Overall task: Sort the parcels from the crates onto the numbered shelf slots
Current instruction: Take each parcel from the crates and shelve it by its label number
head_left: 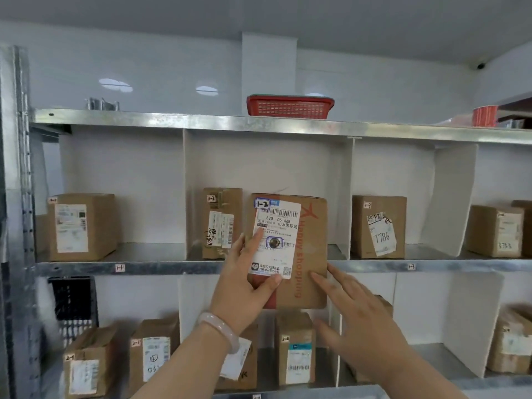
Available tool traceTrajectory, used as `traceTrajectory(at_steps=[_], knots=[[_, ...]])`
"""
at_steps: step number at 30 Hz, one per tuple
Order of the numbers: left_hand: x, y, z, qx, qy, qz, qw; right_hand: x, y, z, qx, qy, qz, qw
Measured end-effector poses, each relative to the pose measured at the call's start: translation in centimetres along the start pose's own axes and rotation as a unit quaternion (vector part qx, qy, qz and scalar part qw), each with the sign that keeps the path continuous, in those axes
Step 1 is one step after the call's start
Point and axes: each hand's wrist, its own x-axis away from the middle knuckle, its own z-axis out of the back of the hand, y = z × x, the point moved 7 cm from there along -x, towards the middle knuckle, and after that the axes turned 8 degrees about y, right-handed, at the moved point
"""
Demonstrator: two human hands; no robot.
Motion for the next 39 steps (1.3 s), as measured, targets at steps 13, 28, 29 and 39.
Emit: traceTrajectory(at_steps=[13,28,29,39], knots=[[-9.3,-7.3,-7.6,0.006,-0.013,-0.004,1.000,-6.5,4.6,-4.8,0.006,-0.003,-0.012,1.000],[-12.6,-9.1,-12.4,-0.026,0.059,0.000,0.998,-11.3,11.7,-8.8,-0.061,0.003,0.004,0.998],[-12.5,-9.5,-12.5,-0.024,0.048,0.011,0.998,-11.4,11.8,-8.8,-0.069,0.009,0.010,0.998],[-11.7,-9.6,-12.3,0.038,0.068,0.028,0.997,-12.8,12.0,-9.4,-0.159,0.060,0.051,0.984]])
